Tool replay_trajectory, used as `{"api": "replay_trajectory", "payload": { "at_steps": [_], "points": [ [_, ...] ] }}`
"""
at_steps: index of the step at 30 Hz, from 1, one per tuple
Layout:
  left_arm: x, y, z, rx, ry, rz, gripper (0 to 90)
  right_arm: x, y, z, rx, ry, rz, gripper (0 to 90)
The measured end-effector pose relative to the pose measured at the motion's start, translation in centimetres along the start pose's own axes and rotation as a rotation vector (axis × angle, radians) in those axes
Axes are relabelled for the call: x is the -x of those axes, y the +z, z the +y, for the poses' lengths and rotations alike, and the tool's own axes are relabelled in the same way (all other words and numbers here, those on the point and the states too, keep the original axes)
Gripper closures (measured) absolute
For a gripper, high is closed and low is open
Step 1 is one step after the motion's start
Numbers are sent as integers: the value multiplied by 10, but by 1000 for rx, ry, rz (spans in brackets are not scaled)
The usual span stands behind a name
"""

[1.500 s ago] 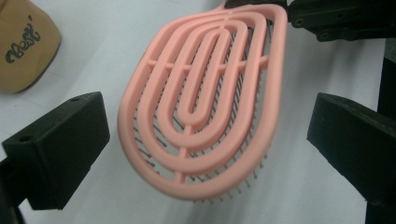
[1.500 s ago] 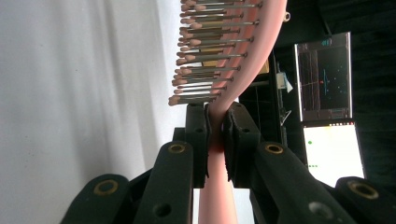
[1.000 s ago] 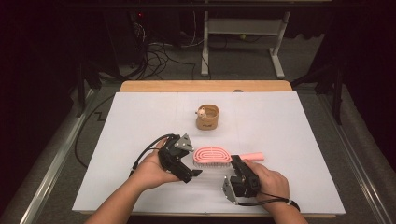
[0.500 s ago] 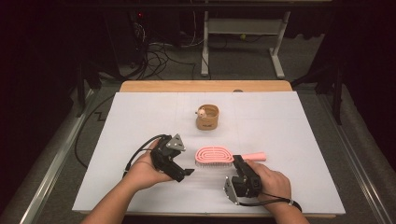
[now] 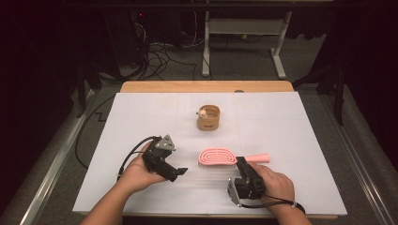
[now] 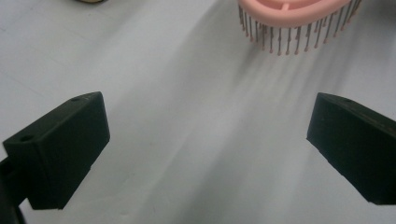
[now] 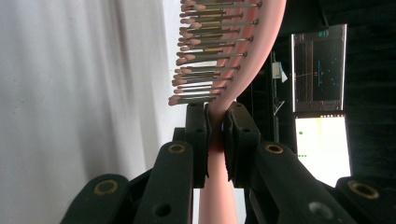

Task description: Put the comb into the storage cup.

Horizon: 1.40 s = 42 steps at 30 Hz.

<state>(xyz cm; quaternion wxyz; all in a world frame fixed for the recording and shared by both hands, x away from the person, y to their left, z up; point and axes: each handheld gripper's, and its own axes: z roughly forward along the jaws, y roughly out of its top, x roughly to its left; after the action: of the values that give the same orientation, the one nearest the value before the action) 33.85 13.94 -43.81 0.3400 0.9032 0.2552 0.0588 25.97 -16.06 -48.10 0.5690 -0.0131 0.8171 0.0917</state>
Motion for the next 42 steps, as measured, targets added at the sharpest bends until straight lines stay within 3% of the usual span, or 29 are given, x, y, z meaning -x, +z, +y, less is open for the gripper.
{"api": "replay_trajectory", "payload": {
  "at_steps": [15, 28, 38, 42],
  "points": [
    [-8, -4, -26, 113, -74, 7, 11, 0, 0, -2, -7, 7, 0, 822],
    [-12, -11, -45, 271, -130, 43, 1, 2, -1, -3, -1, 24, 2, 822],
    [-10, -15, -56, 384, -145, 63, 0, 5, -3, -3, 4, 63, 1, 822],
    [-10, -15, -59, 402, -147, 70, 0, 8, -4, -5, 9, 96, 4, 823]
  ]
}}
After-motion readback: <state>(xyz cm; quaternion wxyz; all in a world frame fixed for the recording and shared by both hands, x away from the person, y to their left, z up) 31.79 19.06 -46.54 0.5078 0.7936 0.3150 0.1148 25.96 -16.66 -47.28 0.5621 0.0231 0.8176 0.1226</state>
